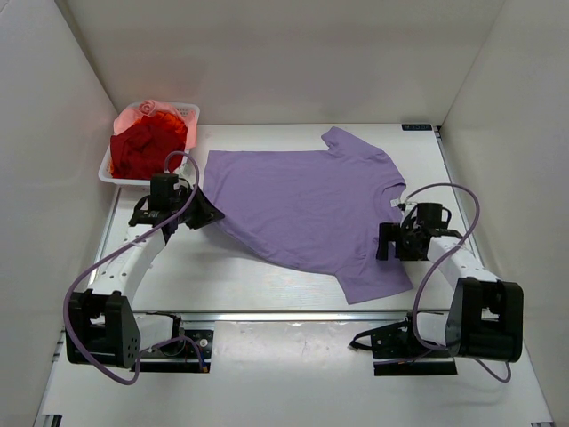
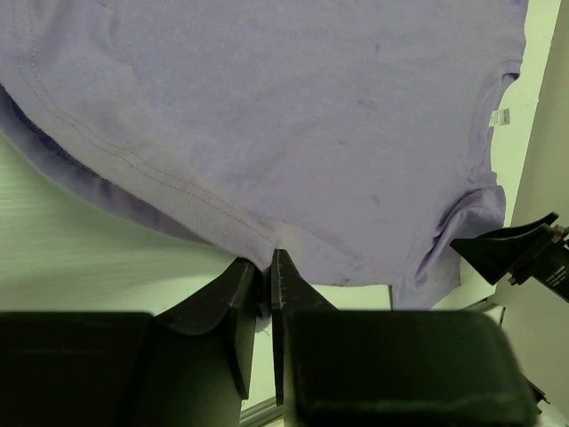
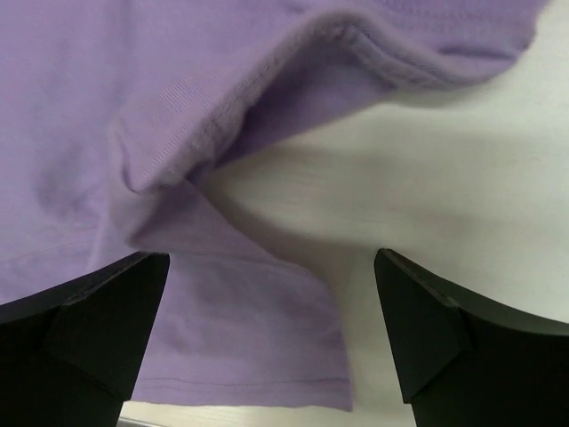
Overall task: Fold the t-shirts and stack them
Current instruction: Grap the side of the flattened tshirt closest away from the robot with both arms
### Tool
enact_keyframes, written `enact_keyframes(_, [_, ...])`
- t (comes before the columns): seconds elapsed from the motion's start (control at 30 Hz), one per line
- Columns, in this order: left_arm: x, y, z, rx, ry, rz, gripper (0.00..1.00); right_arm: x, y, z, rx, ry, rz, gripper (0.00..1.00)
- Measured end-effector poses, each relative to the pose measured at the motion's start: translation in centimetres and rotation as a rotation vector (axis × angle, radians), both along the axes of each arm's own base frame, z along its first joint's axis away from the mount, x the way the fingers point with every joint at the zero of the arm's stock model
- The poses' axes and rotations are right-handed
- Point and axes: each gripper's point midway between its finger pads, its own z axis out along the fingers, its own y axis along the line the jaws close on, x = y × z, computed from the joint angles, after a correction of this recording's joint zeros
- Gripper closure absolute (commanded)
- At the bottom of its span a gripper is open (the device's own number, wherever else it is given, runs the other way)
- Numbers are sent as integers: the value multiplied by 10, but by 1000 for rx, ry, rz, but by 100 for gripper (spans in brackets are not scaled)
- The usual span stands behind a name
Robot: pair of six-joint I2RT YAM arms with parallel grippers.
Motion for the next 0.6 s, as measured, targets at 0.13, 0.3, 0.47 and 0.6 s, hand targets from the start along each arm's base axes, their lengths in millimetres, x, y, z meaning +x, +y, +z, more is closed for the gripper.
enact_keyframes(0.13, [0,0,1,-3,0,-1,77,5,4,4,29,-4,-6,27])
enact_keyframes(0.3, [0,-1,1,-10,2,-1,78,-6,12,4,94,50,-41,100])
enact_keyframes(0.47, [-2,-6,2,-19,4,-14,78,-14,23,22,124,35,-91,100])
enact_keyframes(0.6, [-3,-10,3,-24,3,-25,78,-13,28,56,148,-78,-125,100])
